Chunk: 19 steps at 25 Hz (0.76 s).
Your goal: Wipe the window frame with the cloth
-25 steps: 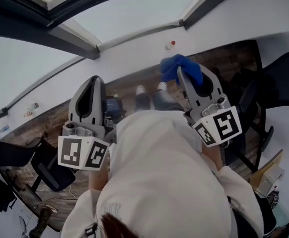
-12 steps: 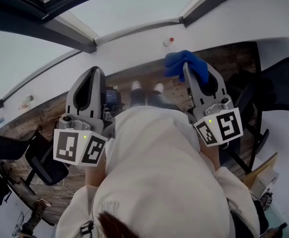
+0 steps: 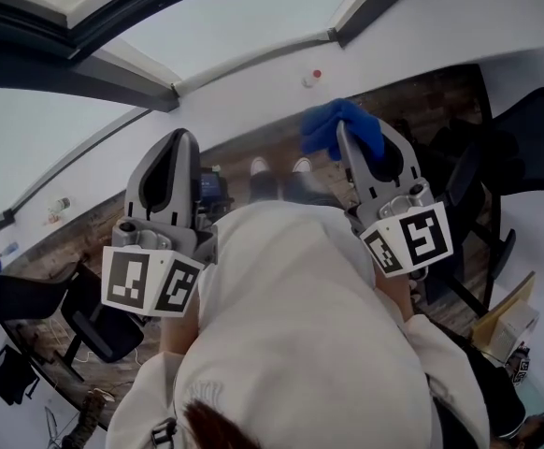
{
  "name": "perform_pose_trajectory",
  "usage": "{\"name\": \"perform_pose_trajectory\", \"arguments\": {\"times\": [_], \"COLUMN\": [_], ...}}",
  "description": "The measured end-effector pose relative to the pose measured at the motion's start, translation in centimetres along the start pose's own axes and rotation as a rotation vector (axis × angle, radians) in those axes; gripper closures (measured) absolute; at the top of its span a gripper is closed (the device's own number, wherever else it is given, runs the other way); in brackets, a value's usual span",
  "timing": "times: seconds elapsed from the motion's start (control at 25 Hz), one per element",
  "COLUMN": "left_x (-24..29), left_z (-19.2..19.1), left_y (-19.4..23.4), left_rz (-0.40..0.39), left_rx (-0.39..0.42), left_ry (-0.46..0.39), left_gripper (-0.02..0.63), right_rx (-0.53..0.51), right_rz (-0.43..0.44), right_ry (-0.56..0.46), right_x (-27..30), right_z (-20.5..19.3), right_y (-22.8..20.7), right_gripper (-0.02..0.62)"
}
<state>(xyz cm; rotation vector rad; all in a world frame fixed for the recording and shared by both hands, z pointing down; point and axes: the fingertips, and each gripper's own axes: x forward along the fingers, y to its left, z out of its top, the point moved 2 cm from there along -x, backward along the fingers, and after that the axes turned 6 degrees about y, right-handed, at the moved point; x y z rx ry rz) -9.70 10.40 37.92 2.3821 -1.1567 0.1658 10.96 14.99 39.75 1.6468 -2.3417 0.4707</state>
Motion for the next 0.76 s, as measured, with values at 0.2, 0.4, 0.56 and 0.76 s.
{"name": "perform_pose_trajectory", "arguments": {"times": [0.2, 0.4, 0.56, 0.76], "left_x": [0.0, -0.2, -0.4, -0.6], "left_z": [0.1, 0.3, 0.4, 0.3], "left_y": [-0.1, 0.2, 0.6, 1.0], "left_rz": [-0.013, -0.019, -0.016, -0.012], "left_rx": [0.007, 0.014, 0.015, 0.011], "left_ry": [0.000, -0.002, -0.001, -0.002], "left_gripper": [0.597, 0.597, 0.597, 0.597], "right_rx": [-0.014, -0.020, -0.023, -0.025], "right_rz": [-0.006, -0.005, 0.005, 0.010], "right_ry": [0.002, 0.003, 0.008, 0.012], "right_x": [0.0, 0.3, 0.7, 0.9], "right_z": [0.1, 0.2, 0.2, 0.1], "right_y": [0.3, 0.7, 1.2, 1.6], "right_gripper": [0.543, 0.543, 0.543, 0.543]}}
